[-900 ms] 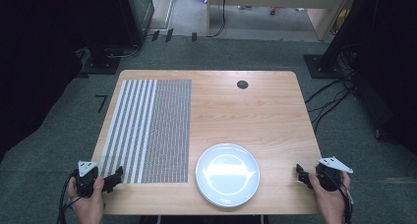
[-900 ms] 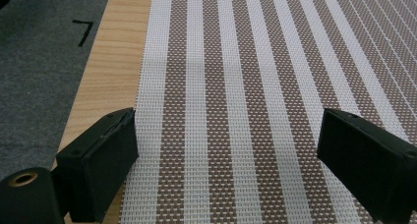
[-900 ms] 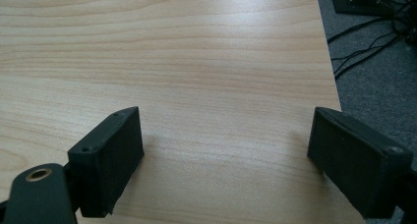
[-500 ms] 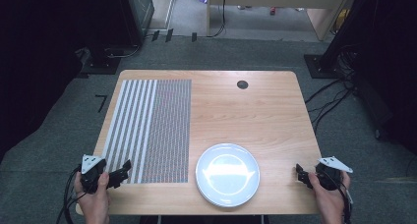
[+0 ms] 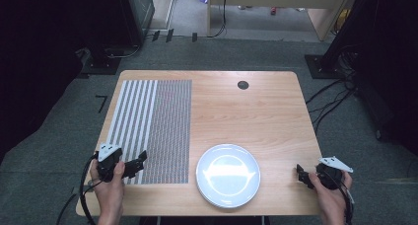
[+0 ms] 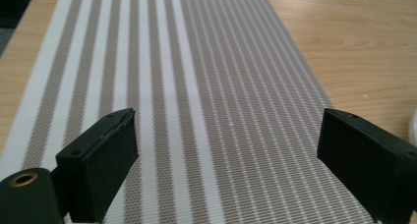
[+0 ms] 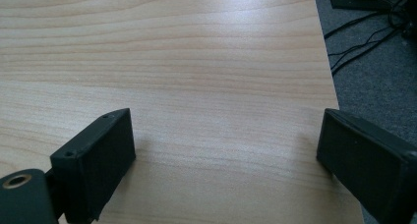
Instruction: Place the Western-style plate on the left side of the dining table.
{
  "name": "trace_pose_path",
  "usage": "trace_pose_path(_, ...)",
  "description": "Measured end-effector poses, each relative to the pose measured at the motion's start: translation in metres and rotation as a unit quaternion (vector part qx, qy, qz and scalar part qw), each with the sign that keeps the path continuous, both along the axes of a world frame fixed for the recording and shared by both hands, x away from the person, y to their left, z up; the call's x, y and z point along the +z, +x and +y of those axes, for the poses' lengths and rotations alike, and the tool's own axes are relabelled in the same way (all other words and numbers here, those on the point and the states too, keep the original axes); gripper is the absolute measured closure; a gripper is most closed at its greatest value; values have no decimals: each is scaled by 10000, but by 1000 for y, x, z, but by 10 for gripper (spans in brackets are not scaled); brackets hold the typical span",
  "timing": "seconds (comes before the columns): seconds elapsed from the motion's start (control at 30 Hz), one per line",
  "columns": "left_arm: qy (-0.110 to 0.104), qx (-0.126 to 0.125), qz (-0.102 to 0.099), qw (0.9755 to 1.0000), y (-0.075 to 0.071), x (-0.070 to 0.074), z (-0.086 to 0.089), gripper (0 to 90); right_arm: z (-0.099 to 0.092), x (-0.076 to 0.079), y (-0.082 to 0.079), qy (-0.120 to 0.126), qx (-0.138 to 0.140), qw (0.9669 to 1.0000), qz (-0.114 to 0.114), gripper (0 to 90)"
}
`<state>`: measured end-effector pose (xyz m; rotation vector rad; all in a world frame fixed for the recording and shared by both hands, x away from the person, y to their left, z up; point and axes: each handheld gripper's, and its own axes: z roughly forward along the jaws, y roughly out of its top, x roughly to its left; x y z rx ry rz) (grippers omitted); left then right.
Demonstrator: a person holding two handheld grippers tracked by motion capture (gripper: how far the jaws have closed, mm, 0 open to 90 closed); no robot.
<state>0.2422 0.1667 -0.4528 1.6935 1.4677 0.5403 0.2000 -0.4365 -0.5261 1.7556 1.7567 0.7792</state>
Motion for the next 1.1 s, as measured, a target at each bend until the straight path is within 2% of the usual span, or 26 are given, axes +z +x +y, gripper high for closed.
trace_pose_path(0.07, -7, -42, -3, 10000, 1, 2, -2, 80, 0, 0, 0, -1, -1, 10000, 0, 67)
trace_pose_path(0.27, -223, -36, -125, 9997, 9, 16, -10, 80, 0, 0, 0, -3, -1, 10000, 1, 67)
trace_pose_path(0.3, -314, -43, -194, 9993, 10, 20, -15, 80, 0, 0, 0, -3, -2, 10000, 0, 67)
trace_pose_path(0.37, -359, -73, -238, 9990, 11, 22, -22, 80, 0, 0, 0, -3, -3, 10000, -1, 67)
trace_pose_path(0.67, -348, -443, -220, 9982, 9, 14, -47, 80, 0, 0, 0, -6, -4, 10000, 0, 68)
trace_pose_path(0.73, -305, -609, -179, 9975, 7, 10, -57, 81, 0, 0, 0, -5, -4, 10000, 1, 68)
trace_pose_path(0.93, -278, -807, -98, 9963, 5, 4, -71, 81, 2, 1, -1, 17, -94, 10000, 8, 77)
trace_pose_path(1.07, -279, -943, -24, 9952, 4, -1, -81, 81, 3, 6, -3, 165, -204, 9996, -113, 97)
trace_pose_path(1.1, -300, -1023, 25, 9943, 2, -3, -86, 81, 5, 11, -5, 185, -323, 9989, -272, 136)
